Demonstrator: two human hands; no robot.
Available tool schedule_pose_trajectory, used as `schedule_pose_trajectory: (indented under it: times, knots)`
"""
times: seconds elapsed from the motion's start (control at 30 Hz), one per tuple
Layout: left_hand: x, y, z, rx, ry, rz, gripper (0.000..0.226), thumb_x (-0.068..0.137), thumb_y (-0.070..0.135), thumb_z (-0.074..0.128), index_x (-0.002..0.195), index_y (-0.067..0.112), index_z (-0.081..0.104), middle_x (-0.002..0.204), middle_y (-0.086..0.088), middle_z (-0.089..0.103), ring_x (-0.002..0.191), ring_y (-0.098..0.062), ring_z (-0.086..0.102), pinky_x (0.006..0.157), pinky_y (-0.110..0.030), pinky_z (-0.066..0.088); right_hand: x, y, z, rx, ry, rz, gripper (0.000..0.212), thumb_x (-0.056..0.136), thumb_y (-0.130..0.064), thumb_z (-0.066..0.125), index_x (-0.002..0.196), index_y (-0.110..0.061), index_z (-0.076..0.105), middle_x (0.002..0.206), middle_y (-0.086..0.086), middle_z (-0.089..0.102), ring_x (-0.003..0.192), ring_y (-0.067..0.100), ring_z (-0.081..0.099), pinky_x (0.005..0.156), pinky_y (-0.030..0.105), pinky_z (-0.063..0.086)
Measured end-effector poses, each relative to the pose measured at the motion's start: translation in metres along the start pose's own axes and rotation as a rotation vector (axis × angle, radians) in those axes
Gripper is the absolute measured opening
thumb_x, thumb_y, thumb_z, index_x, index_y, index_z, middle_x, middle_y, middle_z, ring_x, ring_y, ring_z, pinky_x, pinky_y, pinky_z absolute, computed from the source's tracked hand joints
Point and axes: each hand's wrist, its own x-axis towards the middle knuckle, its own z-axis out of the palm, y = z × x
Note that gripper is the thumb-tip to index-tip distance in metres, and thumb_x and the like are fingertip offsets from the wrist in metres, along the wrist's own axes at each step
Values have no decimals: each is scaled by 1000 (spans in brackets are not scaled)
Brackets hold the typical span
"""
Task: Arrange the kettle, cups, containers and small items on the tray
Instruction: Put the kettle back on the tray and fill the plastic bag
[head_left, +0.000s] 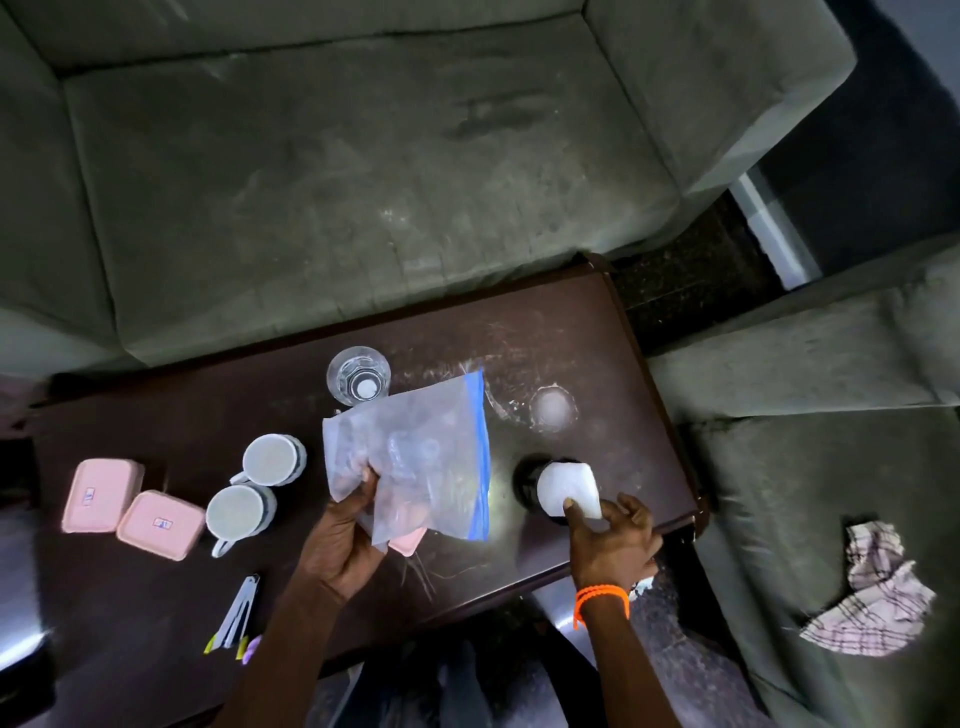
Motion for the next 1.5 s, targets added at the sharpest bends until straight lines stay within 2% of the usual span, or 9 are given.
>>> schedule_pose_trajectory:
  times: [0.33, 0.57, 0.63, 0.8, 0.9, 1.03, 1.17, 1.3, 1.5]
  knots:
    - [-17, 8, 4, 29, -21, 30, 25, 95, 11, 55, 98, 13, 79, 106, -3, 78, 93, -12, 76, 64, -24, 61, 0, -10, 1, 65, 148, -29, 45, 68, -35, 88, 106, -16, 73, 121, 12, 63, 115, 39, 54, 94, 55, 39]
    - [-43, 15, 8, 27, -98, 116, 26, 88, 12, 59, 102, 14, 81, 115, -4, 77, 104, -11, 74, 85, -32, 62, -33, -42, -33, 257, 308, -190, 50, 83, -46, 74, 115, -9, 64, 112, 17, 61, 109, 36, 55, 93, 53, 44]
    - [-51, 17, 12, -10, -122, 163, 28, 92, 13, 58, 115, 15, 73, 128, -5, 71, 116, -14, 68, 99, -38, 57, -67, -62, -40, 537, 83, -239, 42, 87, -51, 69, 100, -12, 69, 97, 8, 68, 92, 22, 63, 86, 48, 52]
    - [-86, 35, 14, -9, -97, 359, 26, 97, 10, 55, 115, 17, 72, 125, -2, 72, 114, -13, 69, 100, -38, 56, -158, -126, -29, 1246, -920, 431, 52, 74, -66, 62, 97, -20, 69, 92, 10, 69, 91, 27, 68, 77, 39, 50]
    - [-110, 55, -3, 47, -3, 466, 26, 89, 9, 62, 108, 17, 78, 119, -5, 75, 106, -15, 72, 92, -36, 60, -185, -161, -14, 1194, -894, 306, 47, 85, -42, 70, 118, -8, 71, 112, 15, 74, 101, 32, 66, 86, 43, 50]
    - [-139, 87, -48, 75, 64, 527, 42, 84, 3, 62, 126, -2, 63, 115, -14, 75, 99, -19, 74, 86, -36, 62, -194, -205, 10, 1038, -833, 126, 11, 90, -17, 70, 91, -8, 77, 88, 14, 73, 83, 27, 65, 73, 40, 51]
    - [-170, 115, -93, 44, 15, 527, 34, 93, 4, 52, 123, 3, 68, 127, -22, 67, 110, -28, 71, 95, -47, 59, -219, -242, 34, 896, -1013, -54, 16, 93, -19, 69, 86, -10, 80, 80, 9, 78, 68, 21, 70, 70, 33, 58]
    - [-201, 175, -135, -55, -13, 615, 52, 104, 43, 36, 141, 12, 56, 128, -8, 70, 113, -22, 70, 92, -38, 60, -249, -273, 62, 645, -1113, -323, 14, 93, -19, 69, 93, -7, 76, 77, 8, 75, 59, 15, 64, 55, 25, 51]
    - [-228, 244, -164, 483, 187, 655, 30, 81, 28, 80, 107, 13, 77, 103, -12, 77, 86, -19, 73, 81, -37, 59, -323, -305, 90, 563, -1358, -249, 40, 88, -32, 75, 103, 5, 72, 95, 25, 68, 78, 28, 60, 69, 40, 47]
